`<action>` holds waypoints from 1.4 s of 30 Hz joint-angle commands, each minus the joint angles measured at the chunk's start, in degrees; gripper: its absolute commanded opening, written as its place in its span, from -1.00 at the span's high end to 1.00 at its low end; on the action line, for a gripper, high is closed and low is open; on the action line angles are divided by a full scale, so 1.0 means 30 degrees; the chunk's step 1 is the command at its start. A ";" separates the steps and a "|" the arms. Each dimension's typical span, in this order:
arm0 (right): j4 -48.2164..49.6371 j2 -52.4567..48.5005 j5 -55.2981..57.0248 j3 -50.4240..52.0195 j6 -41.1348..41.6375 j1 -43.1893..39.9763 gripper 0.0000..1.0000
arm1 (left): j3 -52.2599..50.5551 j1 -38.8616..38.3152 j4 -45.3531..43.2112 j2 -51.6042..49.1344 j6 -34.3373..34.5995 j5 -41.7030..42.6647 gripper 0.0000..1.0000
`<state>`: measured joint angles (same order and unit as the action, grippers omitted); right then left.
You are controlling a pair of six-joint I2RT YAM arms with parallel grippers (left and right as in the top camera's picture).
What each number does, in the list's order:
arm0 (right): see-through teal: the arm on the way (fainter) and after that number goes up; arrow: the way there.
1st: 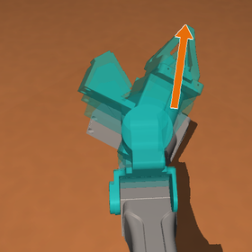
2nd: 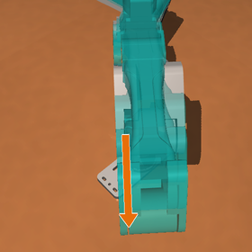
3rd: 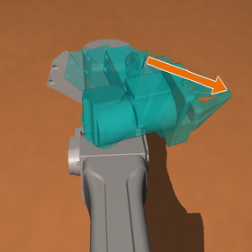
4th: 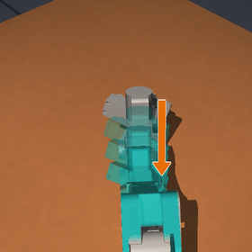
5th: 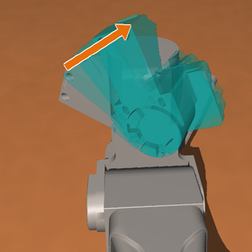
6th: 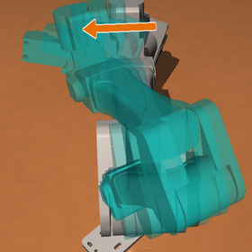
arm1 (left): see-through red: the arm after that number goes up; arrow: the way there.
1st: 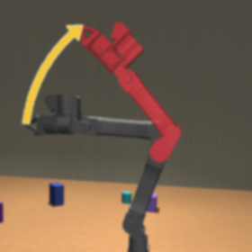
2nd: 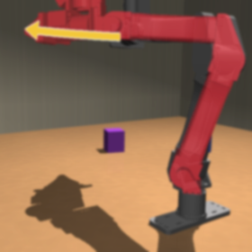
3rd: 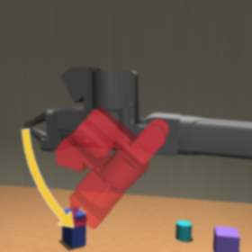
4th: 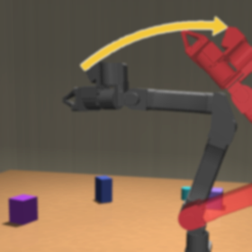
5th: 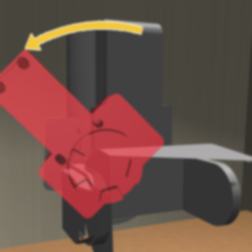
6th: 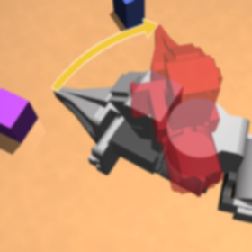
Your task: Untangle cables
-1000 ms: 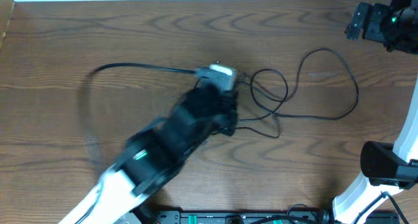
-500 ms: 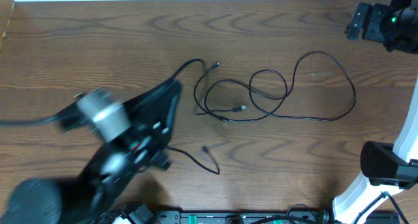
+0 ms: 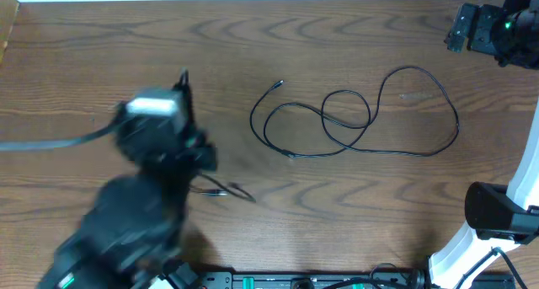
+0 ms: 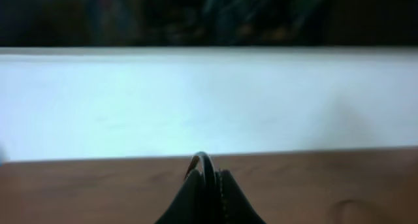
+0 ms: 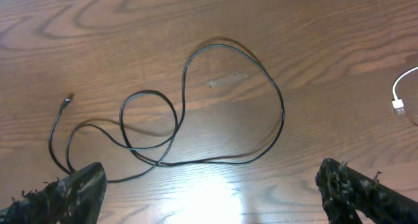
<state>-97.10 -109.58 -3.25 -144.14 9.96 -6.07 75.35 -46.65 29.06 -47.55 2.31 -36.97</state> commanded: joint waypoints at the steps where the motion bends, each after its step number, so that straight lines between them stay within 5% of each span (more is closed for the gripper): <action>1: -0.0066 0.0459 -0.0044 -0.0044 -0.0284 0.0160 -0.99 | 0.0160 -0.0015 0.0095 -0.2426 -0.2324 -0.5209 0.85; 7: -0.0073 0.0459 -0.0131 -0.0044 -0.0284 0.0182 -0.99 | 0.0160 0.0015 0.0648 -0.5362 -0.2761 -0.8699 0.85; 13: -0.0073 0.0459 -0.0401 -0.0044 -0.0619 0.0488 -0.98 | 0.0160 0.0466 0.1676 -0.6827 -0.2069 -0.8684 0.84; 15: -0.0073 0.0459 -0.1093 -0.0036 -0.0976 0.0758 -0.98 | 0.0160 0.0692 0.1741 -0.6841 -0.1698 -0.8444 0.66; 23: -0.0073 0.0459 -0.1654 0.0262 -0.2011 0.3315 -0.99 | 0.0160 0.2484 0.2994 -0.5719 0.0306 -0.5319 0.67; 33: -0.0058 0.0452 -0.1333 0.5544 -1.1540 0.7417 -0.98 | 0.0160 0.6222 0.6186 -0.5348 0.3213 -0.1042 0.75; 37: 0.0896 0.0452 -0.1712 0.8998 -1.5161 0.7774 -0.98 | 0.0160 0.6550 0.6798 -0.5348 0.3206 -0.0160 0.19; 42: 0.2987 0.0452 -0.1843 1.3223 -1.8965 0.7766 -0.98 | 0.0160 0.6550 0.7096 -0.5348 0.3206 -0.0160 -0.16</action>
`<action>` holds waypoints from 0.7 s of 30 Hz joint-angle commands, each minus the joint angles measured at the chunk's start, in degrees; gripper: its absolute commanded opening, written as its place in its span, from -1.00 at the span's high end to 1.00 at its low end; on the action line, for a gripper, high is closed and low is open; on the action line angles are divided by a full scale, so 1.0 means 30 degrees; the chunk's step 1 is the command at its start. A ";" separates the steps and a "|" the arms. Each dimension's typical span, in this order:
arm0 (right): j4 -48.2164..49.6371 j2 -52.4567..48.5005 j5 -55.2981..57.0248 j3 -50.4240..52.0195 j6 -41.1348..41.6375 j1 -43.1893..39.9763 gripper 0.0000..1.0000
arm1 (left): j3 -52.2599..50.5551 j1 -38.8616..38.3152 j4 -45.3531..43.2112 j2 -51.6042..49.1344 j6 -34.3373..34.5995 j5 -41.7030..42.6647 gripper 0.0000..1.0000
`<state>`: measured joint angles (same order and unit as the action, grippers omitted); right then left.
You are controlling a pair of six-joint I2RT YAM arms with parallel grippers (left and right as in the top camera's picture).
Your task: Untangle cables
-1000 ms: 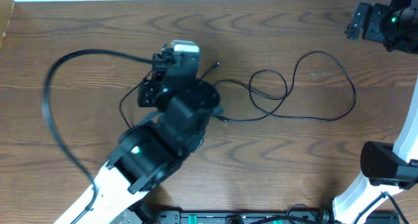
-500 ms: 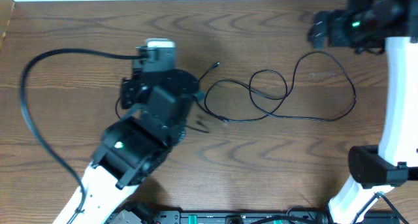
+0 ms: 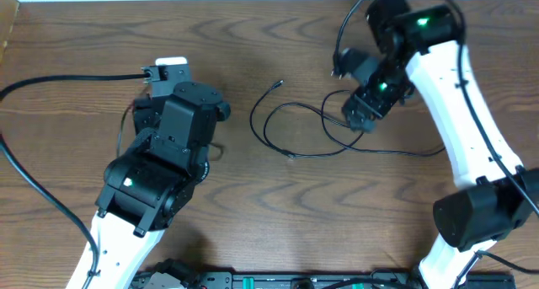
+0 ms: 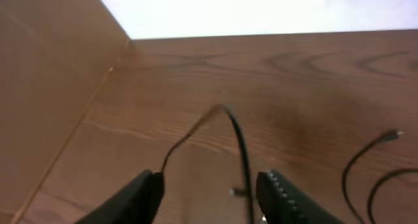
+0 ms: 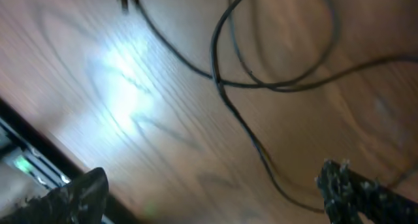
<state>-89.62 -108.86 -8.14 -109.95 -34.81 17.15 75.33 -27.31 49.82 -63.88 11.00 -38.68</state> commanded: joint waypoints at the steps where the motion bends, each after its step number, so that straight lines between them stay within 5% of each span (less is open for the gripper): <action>1: 0.0889 0.0211 -0.0233 0.2637 -0.4401 0.0044 -0.99 | 0.0168 0.0102 0.0211 0.0095 0.0306 0.0415 -0.20; 10: 0.3876 0.0211 -0.3016 0.6579 -0.4845 0.0189 -0.98 | 0.0168 0.0102 0.0197 0.0073 0.0306 0.0415 -0.51; 21: 0.6470 0.0211 -0.2091 0.9471 -0.6666 0.0211 -0.98 | 0.0168 0.0102 0.0168 0.0073 0.0306 0.1260 -0.54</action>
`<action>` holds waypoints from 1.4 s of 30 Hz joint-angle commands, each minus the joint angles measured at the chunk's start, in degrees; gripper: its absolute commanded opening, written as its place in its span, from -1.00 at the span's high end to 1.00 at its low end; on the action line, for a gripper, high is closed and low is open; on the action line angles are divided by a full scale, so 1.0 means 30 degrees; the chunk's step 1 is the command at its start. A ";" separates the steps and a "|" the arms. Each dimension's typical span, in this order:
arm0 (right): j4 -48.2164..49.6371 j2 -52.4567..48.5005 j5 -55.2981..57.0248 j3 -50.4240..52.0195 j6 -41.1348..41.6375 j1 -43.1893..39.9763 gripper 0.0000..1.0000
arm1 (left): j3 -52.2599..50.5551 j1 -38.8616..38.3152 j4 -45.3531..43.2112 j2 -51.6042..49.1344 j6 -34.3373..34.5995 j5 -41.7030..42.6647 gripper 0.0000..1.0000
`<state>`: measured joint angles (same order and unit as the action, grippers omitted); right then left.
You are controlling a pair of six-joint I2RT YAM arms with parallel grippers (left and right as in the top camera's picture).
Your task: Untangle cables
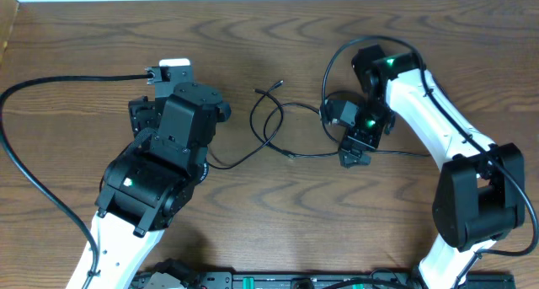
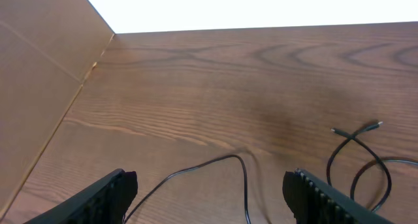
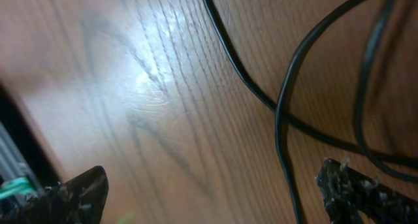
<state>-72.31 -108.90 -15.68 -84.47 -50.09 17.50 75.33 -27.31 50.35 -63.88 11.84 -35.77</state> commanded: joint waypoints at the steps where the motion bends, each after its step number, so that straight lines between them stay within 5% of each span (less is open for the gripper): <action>1: 0.1209 0.0226 0.0765 0.1326 -0.1872 0.0095 -0.98 | 0.0168 0.0102 -0.0007 0.0073 0.0029 0.0291 -0.54; 14: 0.6921 0.0219 0.1749 0.2514 -0.2535 0.0058 -0.99 | 0.0168 0.0102 -0.0007 0.0073 0.0029 0.0291 -0.56; 29: 0.7388 0.0175 0.1727 0.3351 -0.2637 -0.0015 -0.99 | 0.0168 0.0102 0.0000 0.0073 0.0029 0.0291 -0.56; 42: 1.1344 0.0175 0.1676 0.7621 -0.2608 -0.0015 -0.99 | 0.0168 0.0102 0.0000 0.0073 0.0029 0.0291 -0.56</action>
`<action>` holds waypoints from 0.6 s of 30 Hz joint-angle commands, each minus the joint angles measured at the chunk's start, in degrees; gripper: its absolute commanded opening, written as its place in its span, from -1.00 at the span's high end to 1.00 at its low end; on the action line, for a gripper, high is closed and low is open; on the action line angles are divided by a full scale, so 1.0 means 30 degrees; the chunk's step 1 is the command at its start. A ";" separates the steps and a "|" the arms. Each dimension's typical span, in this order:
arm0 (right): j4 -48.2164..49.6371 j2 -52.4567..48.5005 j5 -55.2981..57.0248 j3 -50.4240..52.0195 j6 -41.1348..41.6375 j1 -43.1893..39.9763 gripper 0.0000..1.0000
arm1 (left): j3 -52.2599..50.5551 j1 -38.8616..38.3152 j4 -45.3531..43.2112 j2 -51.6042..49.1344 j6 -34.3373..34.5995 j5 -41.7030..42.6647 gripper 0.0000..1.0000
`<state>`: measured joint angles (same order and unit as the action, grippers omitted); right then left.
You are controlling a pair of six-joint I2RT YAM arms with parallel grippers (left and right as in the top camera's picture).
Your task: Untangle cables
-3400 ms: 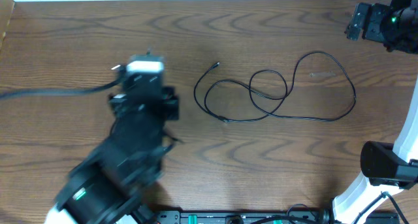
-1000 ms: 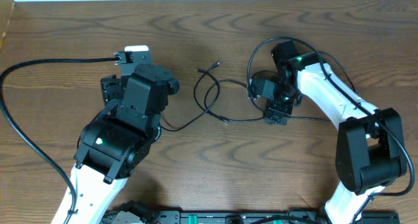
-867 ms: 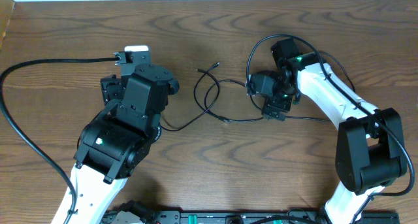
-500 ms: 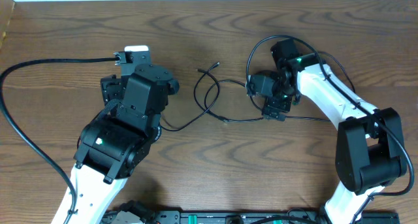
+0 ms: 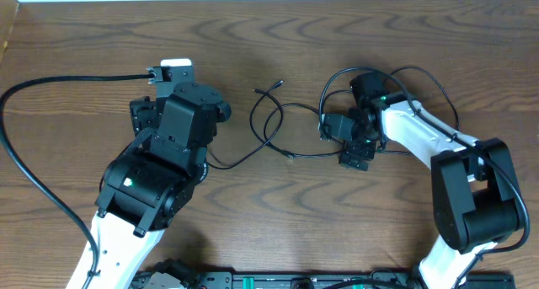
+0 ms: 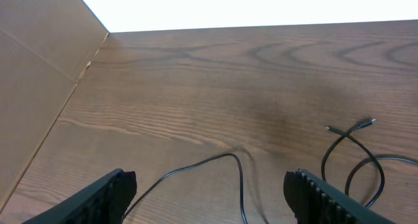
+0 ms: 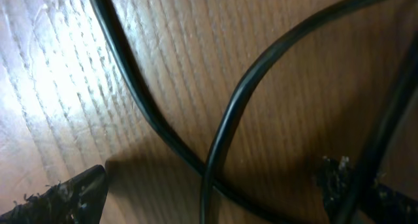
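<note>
A long black cable (image 5: 421, 74) lies in loops on the right half of the wooden table (image 5: 269, 213); one plug end (image 5: 280, 82) points up near the middle. My right gripper (image 5: 347, 142) is down on the loops, open, and its own view shows crossing strands (image 7: 228, 119) between its fingertips (image 7: 65, 198). A second thin black cable (image 5: 236, 157) runs out from under my left arm (image 5: 168, 146). My left gripper (image 6: 209, 181) is open wide, and an arc of that cable (image 6: 232, 157) lies on the wood between its fingers, untouched.
A cardboard wall (image 6: 32, 87) stands along the table's left side. A white strip borders the far edge. A black equipment rail (image 5: 295, 280) runs along the front edge. The left arm's thick lead (image 5: 50, 87) loops out to the left.
My right gripper has come lower and closer to the loops; the strands now fill its view. It stays open. My left arm and the cables have hardly shifted.
At first my left gripper was shut with a black cable loop at its tips, and the right arm was parked at the far right corner. Then the left gripper was open with the thin cable on the wood, and the right gripper was over the loops, then progressively lower.
</note>
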<state>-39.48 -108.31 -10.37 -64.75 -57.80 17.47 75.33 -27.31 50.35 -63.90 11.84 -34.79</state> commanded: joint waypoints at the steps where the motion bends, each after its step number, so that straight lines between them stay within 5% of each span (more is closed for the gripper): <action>1: 0.0641 -0.0022 -0.0102 0.1260 -0.0029 -0.0007 -0.98 | 0.0168 0.0102 0.0000 0.0080 0.0029 -0.0036 -0.56; 4: 0.1239 -0.0022 -0.0255 0.1865 -0.0036 -0.0007 -0.98 | 0.0168 0.0102 -0.0007 0.0080 0.0029 -0.0029 -0.56; 5: 0.1333 -0.0022 -0.0321 0.1989 -0.0036 -0.0007 -0.78 | 0.0168 0.0102 -0.0007 0.0080 0.0029 -0.0036 -0.56; 6: 0.1421 -0.0022 -0.0313 0.2098 -0.0044 -0.0007 -0.47 | 0.0168 0.0102 -0.0007 0.0080 0.0029 -0.0036 -0.56; 8: 0.1501 -0.0022 -0.0313 0.2157 -0.0036 -0.0007 0.49 | 0.0168 0.0102 -0.0007 0.0080 0.0029 -0.0036 -0.56; 10: 0.1545 -0.0022 -0.0306 0.2157 -0.0036 -0.0007 0.96 | 0.0168 0.0102 -0.0007 0.0080 0.0029 -0.0036 -0.56; 18: 0.1530 -0.0022 -0.0313 0.2157 0.0124 -0.0007 0.98 | 0.0168 0.0102 -0.0007 0.0080 0.0029 -0.0029 -0.56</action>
<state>-34.57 -106.21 -13.96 -60.64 -57.60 17.43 75.33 -27.31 50.35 -63.90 11.84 -34.79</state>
